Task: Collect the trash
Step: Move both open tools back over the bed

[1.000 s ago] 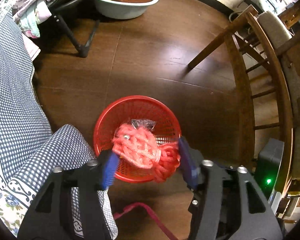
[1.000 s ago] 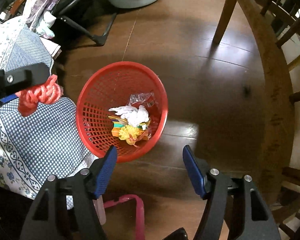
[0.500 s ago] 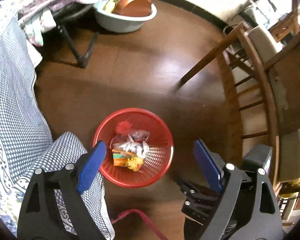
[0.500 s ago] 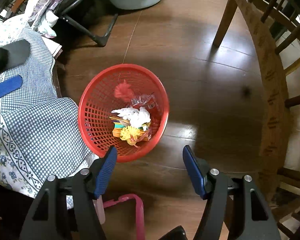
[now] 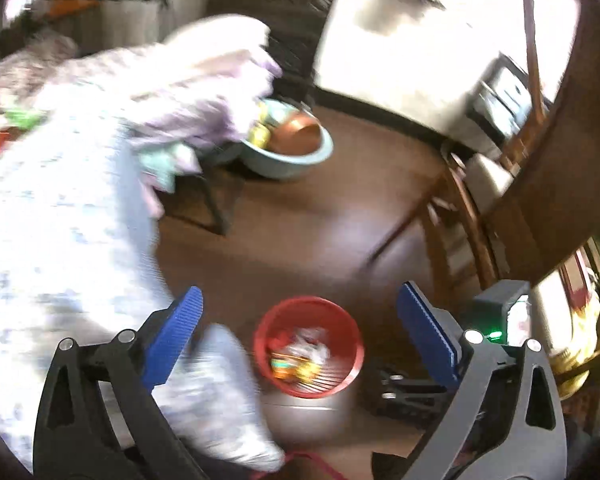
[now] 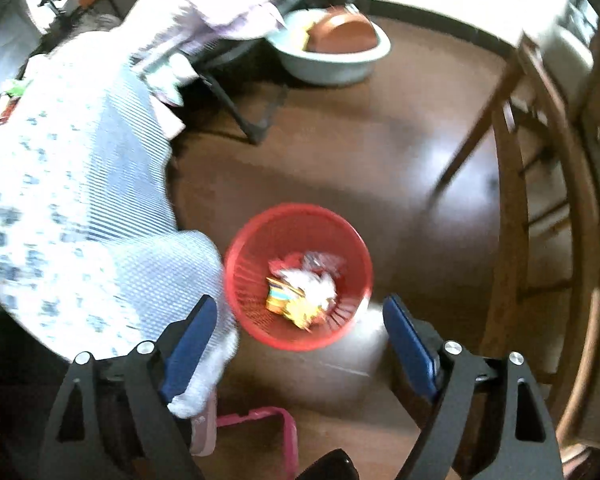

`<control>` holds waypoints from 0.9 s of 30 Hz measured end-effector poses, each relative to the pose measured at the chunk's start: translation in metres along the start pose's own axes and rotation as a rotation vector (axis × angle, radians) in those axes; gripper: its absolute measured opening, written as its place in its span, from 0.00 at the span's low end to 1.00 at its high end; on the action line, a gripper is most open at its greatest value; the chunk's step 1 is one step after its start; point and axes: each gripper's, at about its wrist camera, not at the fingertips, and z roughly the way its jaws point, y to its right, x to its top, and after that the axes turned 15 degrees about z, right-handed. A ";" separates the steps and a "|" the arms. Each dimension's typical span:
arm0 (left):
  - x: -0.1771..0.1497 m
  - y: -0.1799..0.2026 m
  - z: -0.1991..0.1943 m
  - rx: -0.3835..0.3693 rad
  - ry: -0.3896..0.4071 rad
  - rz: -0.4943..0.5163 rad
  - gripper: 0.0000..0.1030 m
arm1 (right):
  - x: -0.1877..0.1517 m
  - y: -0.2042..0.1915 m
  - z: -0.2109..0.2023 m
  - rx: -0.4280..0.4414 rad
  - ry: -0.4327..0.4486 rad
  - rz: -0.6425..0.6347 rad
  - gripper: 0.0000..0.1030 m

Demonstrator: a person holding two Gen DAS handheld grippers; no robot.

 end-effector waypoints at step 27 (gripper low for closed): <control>-0.058 -0.372 -0.141 0.632 0.071 -0.623 0.93 | 0.055 -0.405 -0.070 0.271 0.252 -0.513 0.94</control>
